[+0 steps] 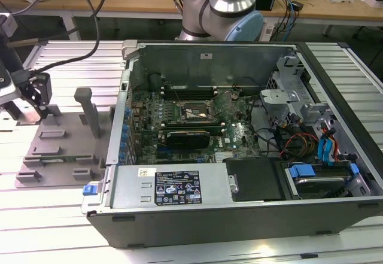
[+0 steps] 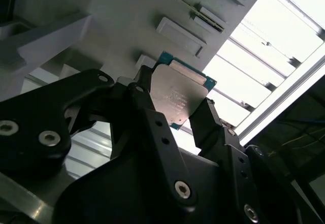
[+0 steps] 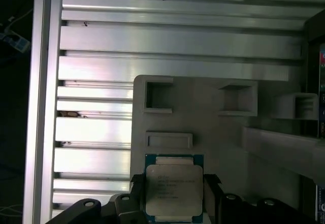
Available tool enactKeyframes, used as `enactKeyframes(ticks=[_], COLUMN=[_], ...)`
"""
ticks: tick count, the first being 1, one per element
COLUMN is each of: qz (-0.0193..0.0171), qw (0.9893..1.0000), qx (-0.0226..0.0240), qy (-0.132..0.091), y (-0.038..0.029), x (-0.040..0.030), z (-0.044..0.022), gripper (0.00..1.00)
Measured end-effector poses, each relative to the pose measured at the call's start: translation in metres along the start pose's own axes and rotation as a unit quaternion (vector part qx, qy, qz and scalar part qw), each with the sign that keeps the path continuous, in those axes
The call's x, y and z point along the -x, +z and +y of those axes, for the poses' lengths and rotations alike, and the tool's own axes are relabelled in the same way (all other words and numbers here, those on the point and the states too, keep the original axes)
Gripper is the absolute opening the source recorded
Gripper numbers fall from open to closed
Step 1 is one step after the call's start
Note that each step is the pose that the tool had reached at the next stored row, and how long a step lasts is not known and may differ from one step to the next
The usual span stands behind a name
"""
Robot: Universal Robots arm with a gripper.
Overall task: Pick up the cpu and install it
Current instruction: 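Pick up the cpu and move it towards the insertion slot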
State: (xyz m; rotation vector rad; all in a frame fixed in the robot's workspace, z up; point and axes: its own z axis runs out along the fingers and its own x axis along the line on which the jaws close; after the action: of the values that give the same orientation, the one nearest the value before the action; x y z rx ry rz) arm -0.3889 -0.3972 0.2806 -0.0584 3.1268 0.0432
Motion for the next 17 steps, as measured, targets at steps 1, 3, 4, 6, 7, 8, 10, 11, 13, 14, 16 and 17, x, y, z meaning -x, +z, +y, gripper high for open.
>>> enactKeyframes(ticks=[1, 3, 4, 6, 7, 8, 10, 11, 13, 14, 16, 17], qz=[0.0000, 0.0000, 0.0000, 0.0000, 0.0000, 0.0000, 0.0000, 0.0000, 0.0000, 0.0000, 0.0000, 0.0000], qw=[1.0000, 1.0000, 1.0000, 1.0000, 1.0000, 1.0000, 1.0000, 1.0000, 1.0000, 1.0000, 1.0000, 1.0000], qx=[0.0000, 0.0000, 0.0000, 0.0000, 0.0000, 0.0000, 0.0000, 0.0000, 0.0000, 0.0000, 0.0000, 0.0000], qy=[0.000, 0.000, 0.000, 0.000, 0.000, 0.000, 0.000, 0.000, 0.000, 0.000, 0.000, 0.000], y=[-0.0013, -0.0032, -0.0045, -0.0087, -0.0106, -0.0134, -0.0185, -0.0211, -0.0256, -0.0280, -0.0327, -0.0343], x=[0.0000, 0.0001, 0.0001, 0.0001, 0.0002, 0.0002, 0.0003, 0.0003, 0.0004, 0.0004, 0.0005, 0.0005], z=[0.0000, 0.0001, 0.0001, 0.0002, 0.0003, 0.0004, 0.0005, 0.0006, 0.0007, 0.0008, 0.0009, 0.0010], gripper=[0.55, 0.55, 0.55, 0.55, 0.55, 0.55, 0.55, 0.55, 0.55, 0.55, 0.55, 0.55])
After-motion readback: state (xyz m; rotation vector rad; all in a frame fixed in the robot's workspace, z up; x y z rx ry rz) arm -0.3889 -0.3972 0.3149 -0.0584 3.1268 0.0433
